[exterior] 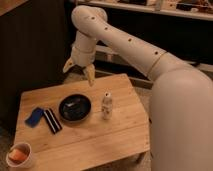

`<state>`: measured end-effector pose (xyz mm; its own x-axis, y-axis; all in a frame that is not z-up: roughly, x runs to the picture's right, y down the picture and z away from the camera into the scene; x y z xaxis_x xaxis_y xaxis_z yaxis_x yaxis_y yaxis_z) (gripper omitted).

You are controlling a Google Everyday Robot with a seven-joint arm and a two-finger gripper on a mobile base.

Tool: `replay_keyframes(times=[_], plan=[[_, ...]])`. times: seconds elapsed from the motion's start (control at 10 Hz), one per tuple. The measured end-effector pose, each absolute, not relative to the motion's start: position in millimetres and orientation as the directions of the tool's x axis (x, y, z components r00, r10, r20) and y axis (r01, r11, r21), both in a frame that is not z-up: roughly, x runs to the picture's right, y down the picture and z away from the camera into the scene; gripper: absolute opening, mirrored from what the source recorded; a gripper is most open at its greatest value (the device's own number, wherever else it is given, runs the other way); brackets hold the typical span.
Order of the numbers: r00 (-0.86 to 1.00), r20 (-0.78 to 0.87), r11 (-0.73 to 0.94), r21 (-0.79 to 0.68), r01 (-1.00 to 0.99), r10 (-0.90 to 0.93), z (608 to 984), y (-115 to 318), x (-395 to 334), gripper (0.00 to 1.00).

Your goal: Move the arm in a circular motion

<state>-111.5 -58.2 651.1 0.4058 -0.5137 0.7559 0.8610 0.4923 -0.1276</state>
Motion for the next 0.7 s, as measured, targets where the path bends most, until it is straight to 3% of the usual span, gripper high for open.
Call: replay_keyframes(times=[0.7], plan=[[0.526,0.732,0.578,-0.221,0.785,-0.434,663,-41,-36,0.80]])
